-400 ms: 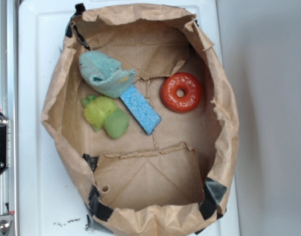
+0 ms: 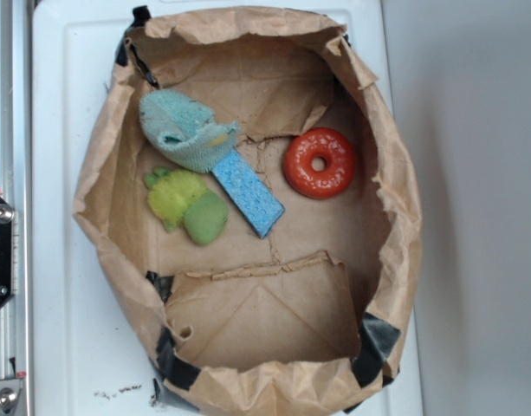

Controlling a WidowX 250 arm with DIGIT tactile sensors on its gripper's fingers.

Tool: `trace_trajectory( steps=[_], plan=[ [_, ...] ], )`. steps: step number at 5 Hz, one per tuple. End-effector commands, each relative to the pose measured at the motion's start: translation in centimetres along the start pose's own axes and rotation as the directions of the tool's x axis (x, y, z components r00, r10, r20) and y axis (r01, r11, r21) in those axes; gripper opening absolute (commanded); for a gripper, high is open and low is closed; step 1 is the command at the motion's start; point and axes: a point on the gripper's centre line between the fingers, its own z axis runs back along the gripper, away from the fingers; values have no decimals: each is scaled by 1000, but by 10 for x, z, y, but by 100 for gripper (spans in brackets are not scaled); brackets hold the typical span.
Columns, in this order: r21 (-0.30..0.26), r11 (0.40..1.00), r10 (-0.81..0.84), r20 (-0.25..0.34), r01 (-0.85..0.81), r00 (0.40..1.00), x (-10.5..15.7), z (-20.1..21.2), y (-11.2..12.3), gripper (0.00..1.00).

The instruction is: Grab the blue cloth.

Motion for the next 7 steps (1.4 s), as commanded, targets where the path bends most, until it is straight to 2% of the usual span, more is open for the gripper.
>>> trace_trajectory(
  steps=[1, 2, 3, 4, 5, 6, 7],
  plan=[
    [89, 960, -267, 0, 266, 964, 77, -22, 17, 100],
    [151, 936, -322, -1, 318, 947, 98, -35, 34, 100],
    [179, 915, -365, -9, 361, 931, 112, -49, 65, 100],
    [143, 893, -428, -18, 426, 903, 125, -72, 80, 100],
    [139, 895, -412, -100, 423, 906, 130, -103, 83, 100],
    [106, 911, -379, -164, 399, 911, 130, -130, 78, 100],
    [116, 895, -396, -234, 430, 888, 119, -145, 70, 100]
  ],
)
